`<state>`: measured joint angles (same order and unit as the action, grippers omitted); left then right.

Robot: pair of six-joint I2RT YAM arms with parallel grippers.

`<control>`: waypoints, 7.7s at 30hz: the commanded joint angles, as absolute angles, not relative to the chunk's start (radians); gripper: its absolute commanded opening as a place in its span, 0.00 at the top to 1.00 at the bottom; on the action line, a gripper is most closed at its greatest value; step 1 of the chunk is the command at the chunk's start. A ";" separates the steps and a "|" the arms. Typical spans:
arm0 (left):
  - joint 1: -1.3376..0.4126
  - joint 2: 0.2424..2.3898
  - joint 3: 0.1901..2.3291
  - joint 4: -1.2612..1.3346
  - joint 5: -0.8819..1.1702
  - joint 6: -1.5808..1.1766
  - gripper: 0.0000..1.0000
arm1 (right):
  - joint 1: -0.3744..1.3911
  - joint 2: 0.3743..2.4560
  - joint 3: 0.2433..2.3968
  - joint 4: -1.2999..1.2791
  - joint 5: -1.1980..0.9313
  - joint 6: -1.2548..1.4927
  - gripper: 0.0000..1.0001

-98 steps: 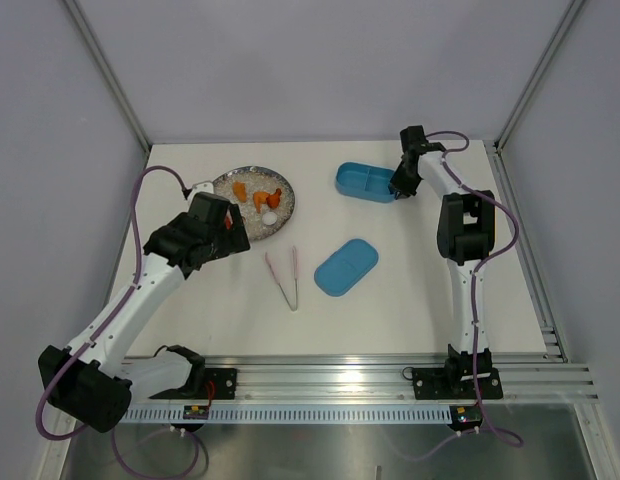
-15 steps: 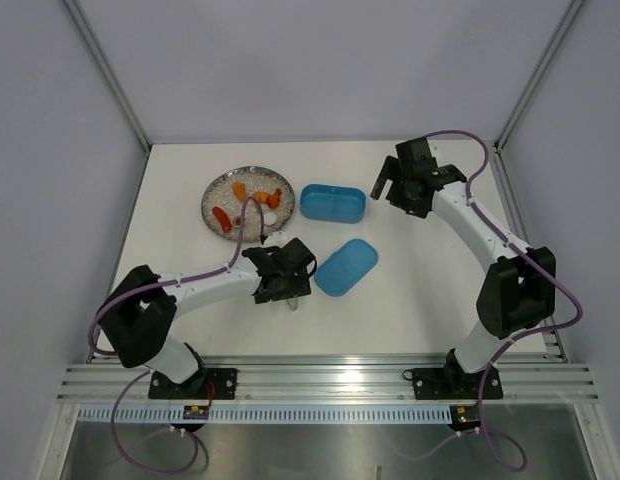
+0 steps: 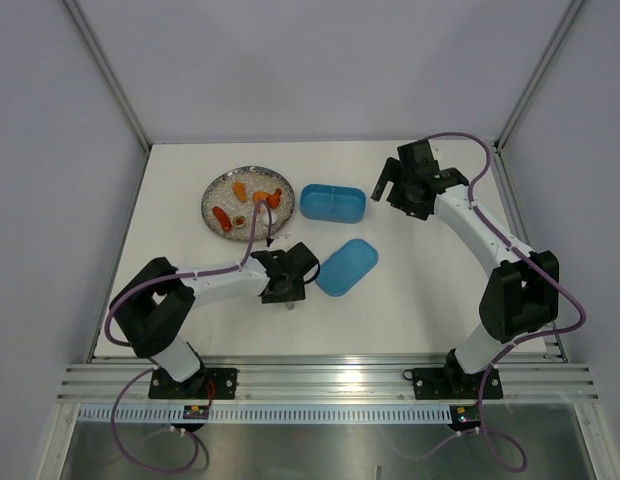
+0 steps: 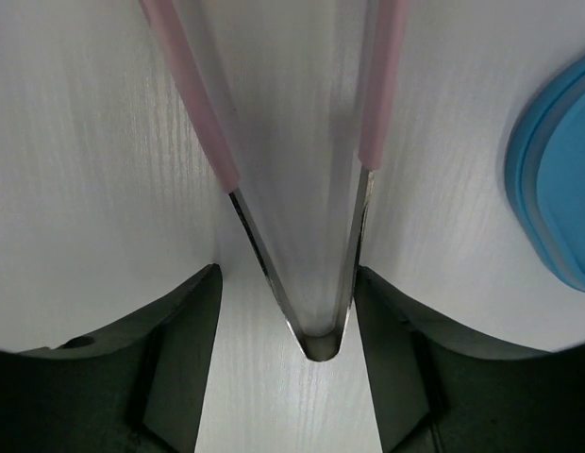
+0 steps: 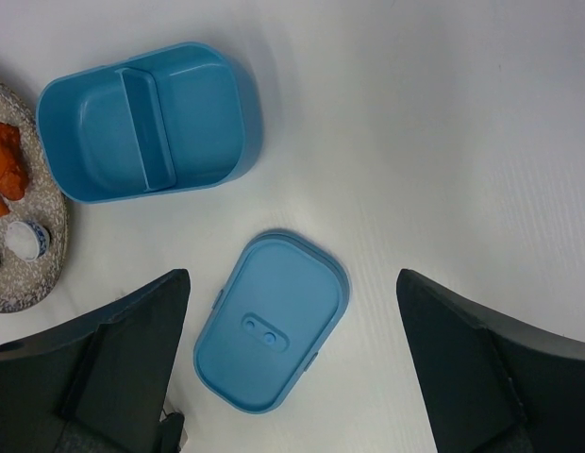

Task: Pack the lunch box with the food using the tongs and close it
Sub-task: Pick up the clamp at the center of the board, then pick up the fake food from the plate.

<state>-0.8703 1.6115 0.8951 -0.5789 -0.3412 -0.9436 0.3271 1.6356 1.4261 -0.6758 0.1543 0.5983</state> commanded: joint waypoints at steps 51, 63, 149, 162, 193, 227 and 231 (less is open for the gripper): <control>-0.796 1.589 0.825 -0.462 -0.368 -0.874 0.74 | 0.330 1.615 1.374 -0.641 0.107 0.584 0.00; -0.793 1.364 0.955 -0.695 -0.327 -0.706 0.98 | 0.331 1.569 1.365 -0.650 0.124 0.591 0.01; -0.753 1.785 0.908 -0.229 -0.443 -0.663 0.30 | 0.331 1.503 1.203 -0.575 0.057 0.638 0.01; -0.755 1.700 0.847 -0.221 -0.396 -0.680 0.37 | 0.330 1.503 1.207 -0.572 0.052 0.647 0.00; -0.687 1.408 1.276 -0.886 -0.252 -0.348 1.00 | 0.330 1.471 1.207 -0.580 0.055 0.643 0.01; -0.365 1.799 1.574 -1.022 -0.135 -0.278 0.89 | 0.330 1.454 1.190 -0.574 0.055 0.640 0.01; -0.360 1.828 1.571 -1.009 -0.109 -0.273 0.87 | 0.330 1.462 1.190 -0.572 0.052 0.641 0.01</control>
